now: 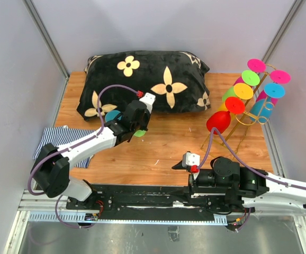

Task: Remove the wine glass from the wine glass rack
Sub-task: Place the wine glass at the center of the board, then pick up the wine glass from the wine rack.

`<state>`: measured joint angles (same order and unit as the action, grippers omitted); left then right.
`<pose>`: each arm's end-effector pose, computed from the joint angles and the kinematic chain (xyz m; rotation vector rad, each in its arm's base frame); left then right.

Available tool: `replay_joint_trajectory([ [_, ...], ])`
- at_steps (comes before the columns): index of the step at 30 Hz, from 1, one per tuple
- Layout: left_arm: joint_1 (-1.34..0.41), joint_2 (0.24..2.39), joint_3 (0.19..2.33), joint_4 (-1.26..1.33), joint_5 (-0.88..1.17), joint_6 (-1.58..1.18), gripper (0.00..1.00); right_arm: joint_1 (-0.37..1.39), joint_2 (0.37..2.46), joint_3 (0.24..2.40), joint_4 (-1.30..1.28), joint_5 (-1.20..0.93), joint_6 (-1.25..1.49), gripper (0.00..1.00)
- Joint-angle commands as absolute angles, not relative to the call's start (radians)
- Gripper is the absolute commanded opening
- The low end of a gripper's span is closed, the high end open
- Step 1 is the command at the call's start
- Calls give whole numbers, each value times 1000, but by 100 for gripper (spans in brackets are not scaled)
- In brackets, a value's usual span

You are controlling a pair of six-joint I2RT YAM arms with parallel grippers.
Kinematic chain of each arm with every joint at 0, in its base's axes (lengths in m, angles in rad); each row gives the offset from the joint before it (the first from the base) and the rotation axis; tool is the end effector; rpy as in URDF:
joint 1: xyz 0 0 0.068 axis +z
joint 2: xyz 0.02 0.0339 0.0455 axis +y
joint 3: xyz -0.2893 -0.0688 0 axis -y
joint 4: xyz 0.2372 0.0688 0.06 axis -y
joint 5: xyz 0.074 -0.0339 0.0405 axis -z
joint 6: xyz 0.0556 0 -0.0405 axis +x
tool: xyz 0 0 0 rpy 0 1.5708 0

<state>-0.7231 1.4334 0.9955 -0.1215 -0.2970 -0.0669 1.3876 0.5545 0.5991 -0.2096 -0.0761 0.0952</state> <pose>0.2570 -0.2051 0.2863 0.5120 2.0438 -0.1575 0.0206 0.1345 0.3151 -1.1801 1.4639 1.1281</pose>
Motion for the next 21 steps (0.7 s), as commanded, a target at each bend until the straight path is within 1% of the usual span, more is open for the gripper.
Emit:
replay_joint_trajectory([
  [1,-718,1415,1022,-149,-271,-99,26,1398,542,630,-225,-53,115,98],
  [3,-718,1398,1049,-178,-266,-112,32,1399,542,632,-229,-49,114,98],
  [5,-718,1363,1081,-214,-250,-119,45,1399,543,637,-237,-35,113,98],
  [6,-718,1336,1087,-218,-245,-122,52,1399,543,640,-243,-25,115,98],
  [9,-718,1259,1093,-218,-281,-124,81,1399,550,652,-257,-7,112,98],
  [11,-718,1219,1101,-238,-298,-115,86,1398,557,666,-267,0,108,98],
  [14,-718,1168,1114,-282,-291,-121,89,1398,567,688,-282,16,102,98],
  [15,-718,1146,1112,-293,-276,-127,94,1399,573,704,-291,31,108,98],
  [17,-718,1093,1095,-306,-256,-145,99,1399,581,733,-310,65,129,98],
  [21,-718,926,984,-270,-248,-189,100,1398,578,771,-291,127,207,98],
])
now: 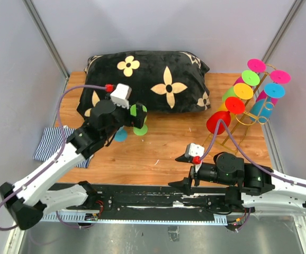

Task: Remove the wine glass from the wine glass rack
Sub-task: Pick up the wine glass from the wine rack.

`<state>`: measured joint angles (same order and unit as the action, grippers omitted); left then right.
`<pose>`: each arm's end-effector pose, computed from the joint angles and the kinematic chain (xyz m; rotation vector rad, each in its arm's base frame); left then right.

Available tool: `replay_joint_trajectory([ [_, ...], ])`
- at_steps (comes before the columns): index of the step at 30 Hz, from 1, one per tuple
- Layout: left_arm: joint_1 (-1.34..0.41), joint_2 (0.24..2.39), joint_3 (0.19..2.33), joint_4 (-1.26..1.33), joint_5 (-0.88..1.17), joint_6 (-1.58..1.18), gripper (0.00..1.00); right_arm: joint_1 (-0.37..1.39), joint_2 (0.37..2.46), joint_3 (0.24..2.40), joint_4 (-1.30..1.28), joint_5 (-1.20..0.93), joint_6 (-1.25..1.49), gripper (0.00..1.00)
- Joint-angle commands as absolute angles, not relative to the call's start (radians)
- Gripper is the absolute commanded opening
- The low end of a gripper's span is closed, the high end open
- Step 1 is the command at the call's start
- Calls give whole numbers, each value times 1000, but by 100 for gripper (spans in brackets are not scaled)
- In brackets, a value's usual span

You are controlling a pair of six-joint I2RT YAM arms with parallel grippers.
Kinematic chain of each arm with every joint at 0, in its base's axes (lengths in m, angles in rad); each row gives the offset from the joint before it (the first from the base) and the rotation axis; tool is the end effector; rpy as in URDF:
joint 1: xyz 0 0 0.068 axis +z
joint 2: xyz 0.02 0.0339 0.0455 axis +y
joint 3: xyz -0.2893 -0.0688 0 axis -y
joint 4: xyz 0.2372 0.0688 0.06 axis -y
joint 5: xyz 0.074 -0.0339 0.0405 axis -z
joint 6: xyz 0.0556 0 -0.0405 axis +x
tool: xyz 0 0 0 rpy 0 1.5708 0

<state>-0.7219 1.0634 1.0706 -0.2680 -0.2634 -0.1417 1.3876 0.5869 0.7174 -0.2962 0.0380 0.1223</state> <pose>0.1894 -0.1474 0.3951 0.3448 1.8054 -0.3678 0.0265 0.1316 0.3427 -1.0764 1.5188 1.0541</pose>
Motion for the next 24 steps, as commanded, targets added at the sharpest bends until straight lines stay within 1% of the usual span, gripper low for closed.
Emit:
replay_joint_trajectory([
  [1,-718,864,954,-263,-250,-200,100,1399,568,770,-274,127,223,98],
  [3,-718,778,895,-267,-253,-216,100,1398,535,757,-223,148,269,98],
  [5,-718,705,848,-295,-259,-232,100,1397,506,758,-183,131,237,98],
  [8,-718,596,782,-343,-287,-255,100,1397,517,869,-254,135,182,98],
  [11,-718,487,729,-374,-325,-272,100,1396,573,1012,-376,229,97,98],
  [16,-718,334,677,-401,-393,-335,100,1397,725,1225,-479,420,-74,98],
  [18,-718,290,666,-410,-411,-343,100,1397,788,1305,-502,573,-136,98],
  [22,-718,244,653,-437,-409,-342,100,1394,885,1397,-447,867,-310,98],
  [24,-718,237,642,-455,-412,-347,100,1371,915,1432,-418,928,-380,98],
])
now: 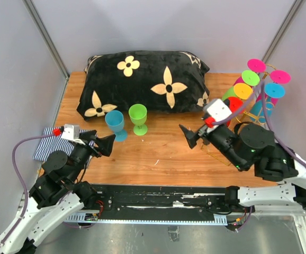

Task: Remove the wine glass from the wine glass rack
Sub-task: Pick up the wine glass from the wine rack.

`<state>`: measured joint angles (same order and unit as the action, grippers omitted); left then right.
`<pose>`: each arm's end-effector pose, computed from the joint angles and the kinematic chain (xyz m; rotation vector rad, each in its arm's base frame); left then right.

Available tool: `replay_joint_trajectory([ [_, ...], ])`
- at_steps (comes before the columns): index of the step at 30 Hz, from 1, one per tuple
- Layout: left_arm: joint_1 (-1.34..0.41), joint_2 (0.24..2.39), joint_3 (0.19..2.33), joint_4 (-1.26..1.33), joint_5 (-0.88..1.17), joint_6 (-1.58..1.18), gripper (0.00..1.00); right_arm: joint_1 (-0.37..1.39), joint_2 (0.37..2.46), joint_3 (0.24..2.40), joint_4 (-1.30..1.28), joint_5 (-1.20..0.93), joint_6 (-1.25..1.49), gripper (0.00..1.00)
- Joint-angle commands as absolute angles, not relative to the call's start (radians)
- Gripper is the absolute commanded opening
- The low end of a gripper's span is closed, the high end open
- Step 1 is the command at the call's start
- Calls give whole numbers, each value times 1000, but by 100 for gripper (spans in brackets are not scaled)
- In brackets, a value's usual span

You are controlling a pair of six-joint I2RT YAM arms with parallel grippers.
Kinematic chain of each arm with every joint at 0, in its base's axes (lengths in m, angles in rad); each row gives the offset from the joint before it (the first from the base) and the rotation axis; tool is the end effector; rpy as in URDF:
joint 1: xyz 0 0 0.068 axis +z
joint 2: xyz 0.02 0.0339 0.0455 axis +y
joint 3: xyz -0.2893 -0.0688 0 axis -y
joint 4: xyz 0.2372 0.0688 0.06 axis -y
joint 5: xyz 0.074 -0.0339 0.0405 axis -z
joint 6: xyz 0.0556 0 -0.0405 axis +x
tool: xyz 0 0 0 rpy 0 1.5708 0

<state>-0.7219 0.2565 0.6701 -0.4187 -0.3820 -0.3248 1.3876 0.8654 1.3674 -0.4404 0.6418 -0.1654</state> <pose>0.0579 -0.0233 0.3365 0.0136 1.5993 -0.5179 0.0564 0.1216 0.5078 -0.6520 1.3970 0.4913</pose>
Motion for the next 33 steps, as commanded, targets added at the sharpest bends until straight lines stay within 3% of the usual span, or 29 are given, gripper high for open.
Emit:
replay_joint_trajectory([
  [1,-718,233,637,-458,-411,-354,100,1345,928,1456,-427,927,-381,98],
  [16,-718,237,632,-459,-439,-355,100,349,1043,1823,-855,296,6,98],
  [24,-718,221,628,-451,-436,-350,100,-85,1054,1745,-817,45,118,98],
  [33,-718,220,626,-461,-421,-359,100,-508,1066,1634,-750,-415,373,100],
])
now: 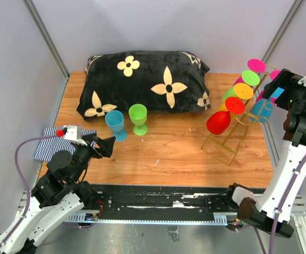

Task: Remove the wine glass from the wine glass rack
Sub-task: Pick up the wine glass from the wine rack.

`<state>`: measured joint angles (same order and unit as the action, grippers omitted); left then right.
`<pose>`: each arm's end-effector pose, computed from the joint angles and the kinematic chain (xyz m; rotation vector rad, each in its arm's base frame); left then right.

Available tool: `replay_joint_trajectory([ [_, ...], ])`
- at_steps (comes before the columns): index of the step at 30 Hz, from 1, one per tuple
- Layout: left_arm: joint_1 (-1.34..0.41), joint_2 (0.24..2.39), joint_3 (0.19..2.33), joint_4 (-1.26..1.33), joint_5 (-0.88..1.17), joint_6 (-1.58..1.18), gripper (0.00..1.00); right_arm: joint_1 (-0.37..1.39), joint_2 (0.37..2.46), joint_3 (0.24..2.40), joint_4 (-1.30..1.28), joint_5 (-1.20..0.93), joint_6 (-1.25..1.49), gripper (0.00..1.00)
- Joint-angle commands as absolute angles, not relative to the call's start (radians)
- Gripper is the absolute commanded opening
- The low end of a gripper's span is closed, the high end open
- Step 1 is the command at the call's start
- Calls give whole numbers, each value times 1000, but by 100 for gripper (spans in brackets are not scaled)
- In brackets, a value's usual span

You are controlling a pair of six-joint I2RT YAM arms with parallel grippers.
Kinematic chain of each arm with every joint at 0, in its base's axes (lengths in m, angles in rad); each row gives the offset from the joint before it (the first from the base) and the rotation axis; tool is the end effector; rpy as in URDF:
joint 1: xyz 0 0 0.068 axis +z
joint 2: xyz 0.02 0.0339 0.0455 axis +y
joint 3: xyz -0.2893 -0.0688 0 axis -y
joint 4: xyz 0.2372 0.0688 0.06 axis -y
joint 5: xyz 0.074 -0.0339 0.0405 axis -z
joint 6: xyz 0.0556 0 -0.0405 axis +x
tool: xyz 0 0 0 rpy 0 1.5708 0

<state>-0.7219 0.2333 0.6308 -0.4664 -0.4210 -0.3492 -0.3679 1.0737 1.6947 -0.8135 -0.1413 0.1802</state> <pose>0.0589 -0.0216 0.3189 -0.0174 1.6548 -0.4748 0.1584 -0.0527 0.5299 0.3772 1.7205 -0.0119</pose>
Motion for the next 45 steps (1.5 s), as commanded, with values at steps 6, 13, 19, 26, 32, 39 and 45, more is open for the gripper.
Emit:
replay_joint_trajectory([
  [6,-718,202,621,-460,-417,-356,100,-617,1073,1535,-579,-569,627,89],
  [13,-718,199,617,-462,-404,-359,100,-617,1008,1450,-575,-370,611,85],
  [19,-718,200,623,-465,-415,-357,100,-618,976,1383,-563,-350,579,83],
  [26,-718,134,611,-458,-439,-357,100,-618,975,1285,-449,-259,667,75],
  [32,-718,144,614,-446,-446,-339,100,-617,1060,1355,-444,-291,702,73],
  [39,-718,197,623,-465,-451,-346,100,-622,1122,1386,-425,-314,767,67],
  [45,-718,195,621,-464,-445,-348,100,-621,1136,1371,-392,-319,793,55],
])
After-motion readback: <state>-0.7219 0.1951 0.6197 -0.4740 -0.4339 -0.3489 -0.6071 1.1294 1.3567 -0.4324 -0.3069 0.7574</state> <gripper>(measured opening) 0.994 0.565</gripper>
